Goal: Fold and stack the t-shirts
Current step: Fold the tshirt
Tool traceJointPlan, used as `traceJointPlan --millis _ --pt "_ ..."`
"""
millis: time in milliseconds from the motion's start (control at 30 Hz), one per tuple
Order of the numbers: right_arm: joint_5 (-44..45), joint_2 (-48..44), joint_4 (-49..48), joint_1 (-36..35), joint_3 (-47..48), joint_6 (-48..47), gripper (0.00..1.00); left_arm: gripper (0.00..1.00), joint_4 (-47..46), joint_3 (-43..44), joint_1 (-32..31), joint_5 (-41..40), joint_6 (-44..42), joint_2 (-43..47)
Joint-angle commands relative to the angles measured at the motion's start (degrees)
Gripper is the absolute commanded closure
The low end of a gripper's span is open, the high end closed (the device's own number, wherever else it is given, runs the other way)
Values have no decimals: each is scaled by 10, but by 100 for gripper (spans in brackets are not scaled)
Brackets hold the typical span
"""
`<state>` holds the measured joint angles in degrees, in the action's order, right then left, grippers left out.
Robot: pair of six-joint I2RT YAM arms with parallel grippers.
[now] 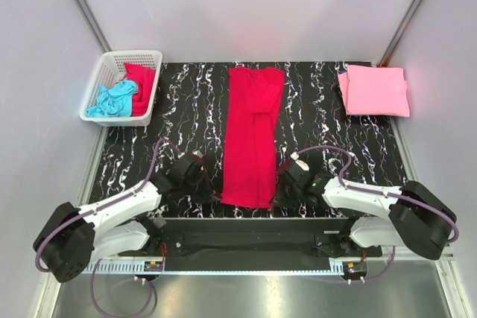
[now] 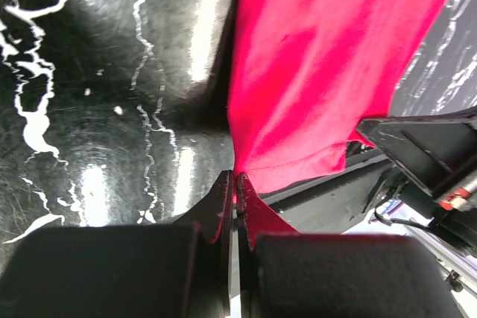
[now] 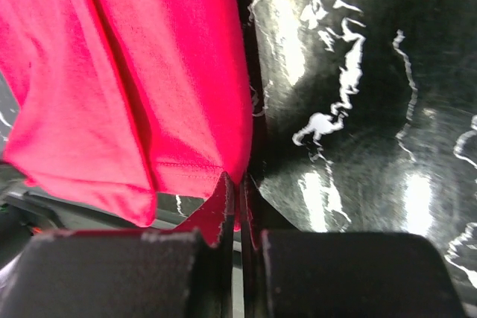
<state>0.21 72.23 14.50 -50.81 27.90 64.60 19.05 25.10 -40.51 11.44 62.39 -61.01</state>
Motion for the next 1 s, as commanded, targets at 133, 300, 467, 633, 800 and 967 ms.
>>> traceJointPlan --millis 133,300,467,633,800,967 --pt "47 -33 101 -8 40 -37 100 100 13 39 -1 -27 -24 7" --pt "66 -43 123 -7 69 -51 100 100 15 49 -1 -30 -26 3" --pt "70 -36 127 -7 86 -59 100 100 15 56 -1 -31 -28 -1" --pt "82 -34 132 -7 104 -74 100 100 15 68 -1 -39 -36 -4" --pt "124 -21 150 -7 154 -122 100 100 34 108 -1 -83 -54 -31" --pt "148 34 157 17 224 -183 100 100 121 243 -9 -170 -90 -119"
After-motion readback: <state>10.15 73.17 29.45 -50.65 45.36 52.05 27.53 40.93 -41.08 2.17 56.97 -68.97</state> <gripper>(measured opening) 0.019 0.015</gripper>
